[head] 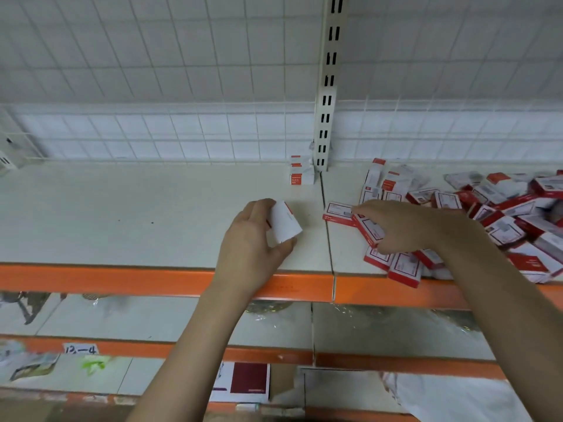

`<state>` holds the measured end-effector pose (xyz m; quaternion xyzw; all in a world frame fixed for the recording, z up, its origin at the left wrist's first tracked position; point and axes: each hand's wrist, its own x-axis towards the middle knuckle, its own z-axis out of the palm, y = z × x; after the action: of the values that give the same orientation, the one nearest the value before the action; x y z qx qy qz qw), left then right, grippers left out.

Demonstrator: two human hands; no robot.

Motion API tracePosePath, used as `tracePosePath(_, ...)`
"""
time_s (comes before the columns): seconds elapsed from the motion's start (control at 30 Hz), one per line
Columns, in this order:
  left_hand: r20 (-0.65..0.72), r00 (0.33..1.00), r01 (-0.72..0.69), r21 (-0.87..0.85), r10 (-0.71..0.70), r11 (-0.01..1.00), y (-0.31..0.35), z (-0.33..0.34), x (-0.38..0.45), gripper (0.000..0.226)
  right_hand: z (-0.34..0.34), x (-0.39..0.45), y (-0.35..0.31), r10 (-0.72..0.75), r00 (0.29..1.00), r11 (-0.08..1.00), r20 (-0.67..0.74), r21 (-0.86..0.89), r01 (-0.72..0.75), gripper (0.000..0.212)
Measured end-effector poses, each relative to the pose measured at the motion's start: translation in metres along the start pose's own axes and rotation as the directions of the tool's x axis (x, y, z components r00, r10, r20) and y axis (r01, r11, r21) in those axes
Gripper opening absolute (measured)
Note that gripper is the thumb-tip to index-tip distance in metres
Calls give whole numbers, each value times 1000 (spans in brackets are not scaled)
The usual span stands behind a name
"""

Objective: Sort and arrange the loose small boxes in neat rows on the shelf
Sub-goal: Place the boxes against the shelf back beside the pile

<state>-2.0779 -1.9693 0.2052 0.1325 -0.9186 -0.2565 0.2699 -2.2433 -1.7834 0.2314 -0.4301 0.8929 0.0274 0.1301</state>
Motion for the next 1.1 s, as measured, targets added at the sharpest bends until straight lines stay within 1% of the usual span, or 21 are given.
tracePosePath(0.17, 0, 999, 38, -26, -38, 999, 8, 3, -11, 55, -5, -14, -1, 3, 998, 999, -66, 43, 0, 85)
tracePosePath(0.23, -14, 998, 54, -31, -54, 998, 9, 3, -14, 55, -7, -22, -1, 5, 990, 997, -140, 75, 6, 88)
tracePosePath(0.3, -26, 996, 79, -39, -80, 996, 9, 3, -17, 56, -7, -29, -3, 23, 977, 992, -212, 124, 3, 91)
tracePosePath(0.43, -33, 991, 129, -104, -133, 986, 8, 4, -20, 59, 1, -38, -9, 78, 960, 967, -270, 256, -6, 90)
tracePosePath(0.5, -35, 988, 144, -138, -150, 980, 5, 4, -20, 58, 7, -40, -12, 93, 952, 950, -290, 312, 2, 81)
tracePosePath(0.6, -47, 987, 141, -190, -152, 972, -1, 1, -18, 54, 12, -39, -19, 114, 938, 947, -328, 320, -3, 60)
tracePosePath(0.67, -46, 987, 140, -233, -155, 962, -6, -2, -15, 59, 14, -36, -24, 119, 932, 944, -343, 331, 1, 56)
tracePosePath(0.77, -31, 984, 157, -316, -176, 936, -19, -8, -9, 60, 12, -28, -37, 127, 932, 935, -341, 354, 3, 61)
tracePosePath(0.83, -37, 987, 131, -350, -153, 928, -32, -13, -4, 61, 11, -18, -48, 137, 932, 927, -334, 376, -2, 67)
tracePosePath(0.93, -11, 993, 107, -356, -119, 928, -58, -24, 6, 76, 10, 1, -69, 129, 930, 920, -343, 392, 17, 72)
tracePosePath(0.97, -6, 994, 100, -341, -108, 935, -66, -30, 10, 78, 9, 7, -77, 131, 929, 918, -347, 395, 18, 73)
tracePosePath(1.0, -13, 995, 91, -324, -100, 942, -74, -36, 14, 73, 8, 14, -86, 135, 928, 917, -347, 398, 15, 73)
tracePosePath(1.07, -33, 996, 71, -301, -85, 951, -91, -52, 21, 52, 5, 27, -104, 146, 922, 919, -359, 394, 8, 71)
tracePosePath(1.1, -30, 996, 74, -303, -87, 950, -98, -61, 25, 48, 4, 34, -113, 145, 911, 924, -387, 382, 15, 67)
